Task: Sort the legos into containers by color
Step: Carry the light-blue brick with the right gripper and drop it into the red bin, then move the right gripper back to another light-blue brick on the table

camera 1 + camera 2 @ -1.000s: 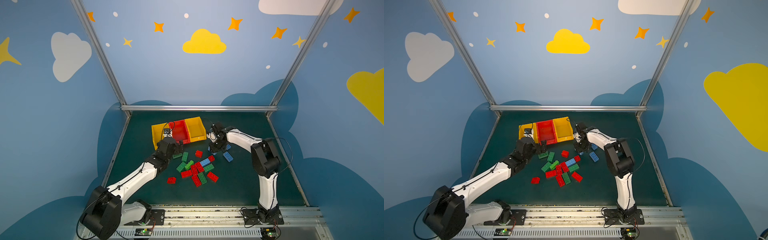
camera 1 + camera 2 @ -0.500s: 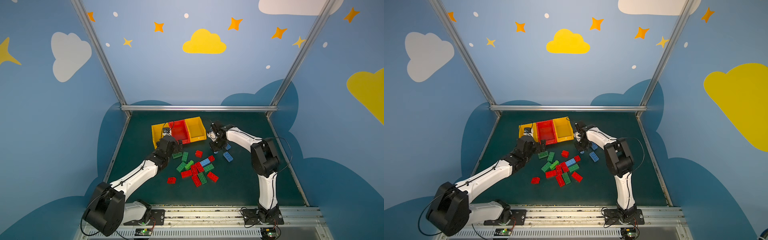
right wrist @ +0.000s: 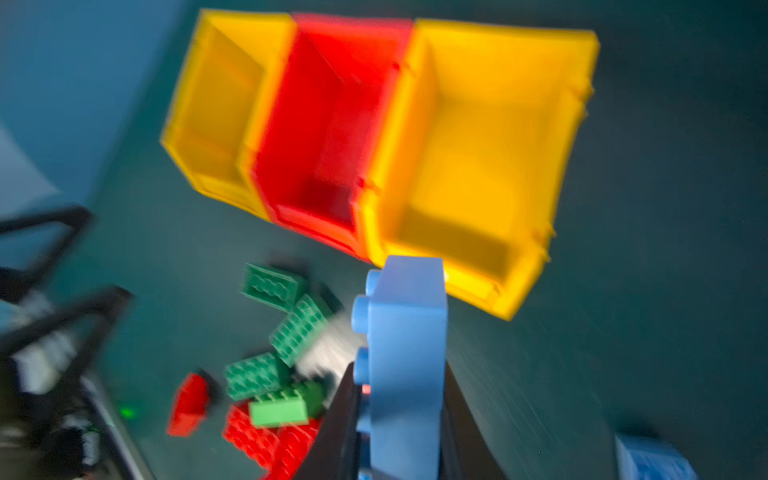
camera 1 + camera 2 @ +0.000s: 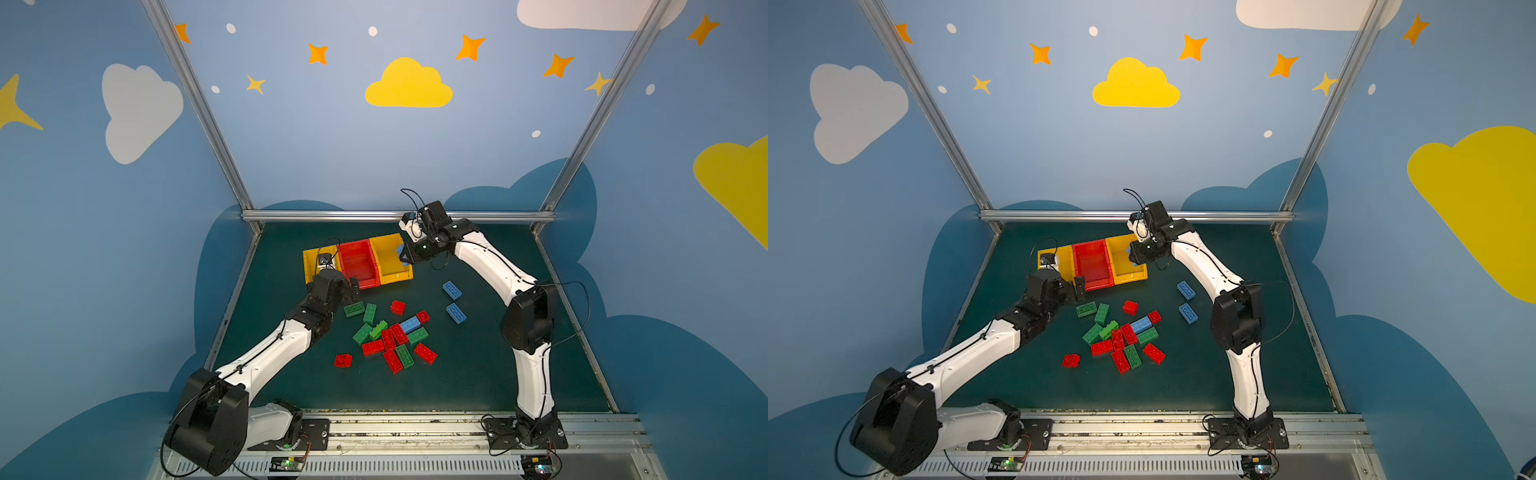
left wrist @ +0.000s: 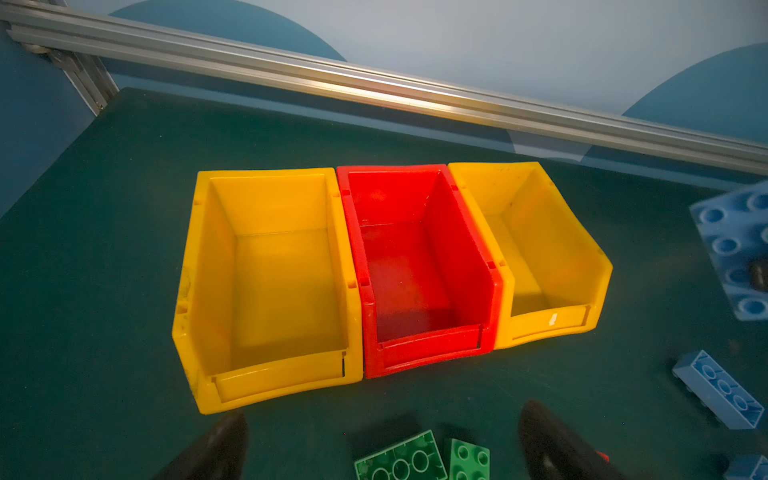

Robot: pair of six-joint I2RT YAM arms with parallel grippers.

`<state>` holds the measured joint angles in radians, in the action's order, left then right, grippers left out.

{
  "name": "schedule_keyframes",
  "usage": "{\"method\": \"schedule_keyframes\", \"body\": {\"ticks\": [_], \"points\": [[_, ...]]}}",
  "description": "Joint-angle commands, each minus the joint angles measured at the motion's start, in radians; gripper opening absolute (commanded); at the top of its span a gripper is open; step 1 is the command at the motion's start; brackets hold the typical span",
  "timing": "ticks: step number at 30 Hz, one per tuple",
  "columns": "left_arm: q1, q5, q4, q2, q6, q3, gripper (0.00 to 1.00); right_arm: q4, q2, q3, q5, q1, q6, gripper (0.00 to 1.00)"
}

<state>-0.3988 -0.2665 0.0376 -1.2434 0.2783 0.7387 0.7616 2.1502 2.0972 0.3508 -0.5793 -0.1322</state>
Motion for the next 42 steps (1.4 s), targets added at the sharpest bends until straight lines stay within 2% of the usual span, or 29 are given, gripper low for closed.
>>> {"method": "schedule_keyframes", "body": {"ticks": [1,4,9,19,23,26,28,30,32,33,38,42], "points": [[0.012,-0.003,-0.047,0.049,0.03,-0.001,1.0,-0.105,0.116,0.082,0.156,-0.017,-0.089,0.21],[0.017,-0.012,-0.076,0.09,0.059,-0.016,1.0,-0.127,0.197,0.172,0.196,-0.037,-0.093,0.21],[0.024,-0.035,-0.115,0.159,0.106,-0.048,1.0,-0.158,0.279,0.254,0.193,-0.073,-0.079,0.21],[0.045,-0.077,-0.169,0.256,0.144,-0.075,1.0,-0.188,0.414,0.383,0.126,-0.105,-0.07,0.21],[0.051,-0.11,-0.187,0.274,0.141,-0.068,1.0,-0.196,0.454,0.425,0.065,-0.108,-0.082,0.19],[0.057,-0.125,-0.195,0.294,0.142,-0.072,1.0,-0.199,0.474,0.442,0.056,-0.109,-0.079,0.26],[0.061,-0.123,-0.196,0.304,0.139,-0.074,1.0,-0.205,0.477,0.442,0.066,-0.109,-0.083,0.39],[0.063,-0.123,-0.196,0.31,0.137,-0.076,1.0,-0.211,0.473,0.443,0.077,-0.109,-0.089,0.57],[0.066,-0.118,-0.192,0.309,0.135,-0.08,1.0,-0.21,0.457,0.442,0.089,-0.111,-0.085,0.69],[0.067,-0.113,-0.187,0.308,0.133,-0.079,1.0,-0.206,0.443,0.442,0.093,-0.111,-0.079,0.72],[0.069,-0.067,-0.131,0.27,0.107,-0.073,1.0,-0.152,0.346,0.426,0.032,-0.108,-0.051,0.73],[0.068,0.031,-0.091,0.202,0.039,-0.036,1.0,-0.152,0.185,0.252,-0.023,-0.069,-0.046,0.73]]}}
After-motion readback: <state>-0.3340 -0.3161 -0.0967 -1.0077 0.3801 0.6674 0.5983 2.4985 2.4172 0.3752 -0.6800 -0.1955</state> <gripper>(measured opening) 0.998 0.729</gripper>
